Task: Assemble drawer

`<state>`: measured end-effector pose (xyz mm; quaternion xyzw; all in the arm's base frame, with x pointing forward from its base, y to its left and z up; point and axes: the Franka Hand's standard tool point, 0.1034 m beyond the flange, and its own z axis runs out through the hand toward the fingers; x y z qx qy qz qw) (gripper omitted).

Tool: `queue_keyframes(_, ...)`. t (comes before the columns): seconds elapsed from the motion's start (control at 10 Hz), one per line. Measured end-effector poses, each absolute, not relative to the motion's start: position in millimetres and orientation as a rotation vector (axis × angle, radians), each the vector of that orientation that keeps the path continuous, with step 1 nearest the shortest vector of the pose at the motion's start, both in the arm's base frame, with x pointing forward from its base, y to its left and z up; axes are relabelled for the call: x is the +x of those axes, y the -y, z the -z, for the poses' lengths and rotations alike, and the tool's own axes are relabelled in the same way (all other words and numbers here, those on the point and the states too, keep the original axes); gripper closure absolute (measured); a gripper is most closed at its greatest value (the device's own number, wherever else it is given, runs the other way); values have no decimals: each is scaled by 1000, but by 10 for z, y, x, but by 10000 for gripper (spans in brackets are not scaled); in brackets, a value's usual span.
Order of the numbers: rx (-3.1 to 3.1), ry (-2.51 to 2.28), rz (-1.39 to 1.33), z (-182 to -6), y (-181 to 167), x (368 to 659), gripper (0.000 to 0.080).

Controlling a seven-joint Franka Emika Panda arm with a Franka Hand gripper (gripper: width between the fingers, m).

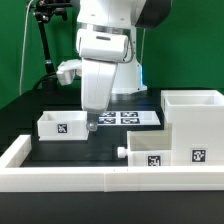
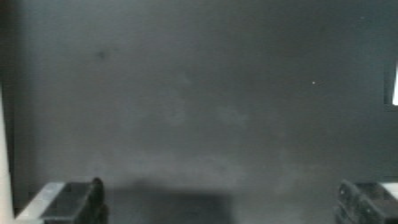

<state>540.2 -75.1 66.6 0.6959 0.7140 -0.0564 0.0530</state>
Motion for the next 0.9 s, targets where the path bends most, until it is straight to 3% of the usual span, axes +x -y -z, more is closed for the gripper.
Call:
queue_keyframes(0.7,2228,-2307,-1,-467,1039,5357,150)
queue_keyframes(0.9,2268,-2298,-8,-377,922,5344,150)
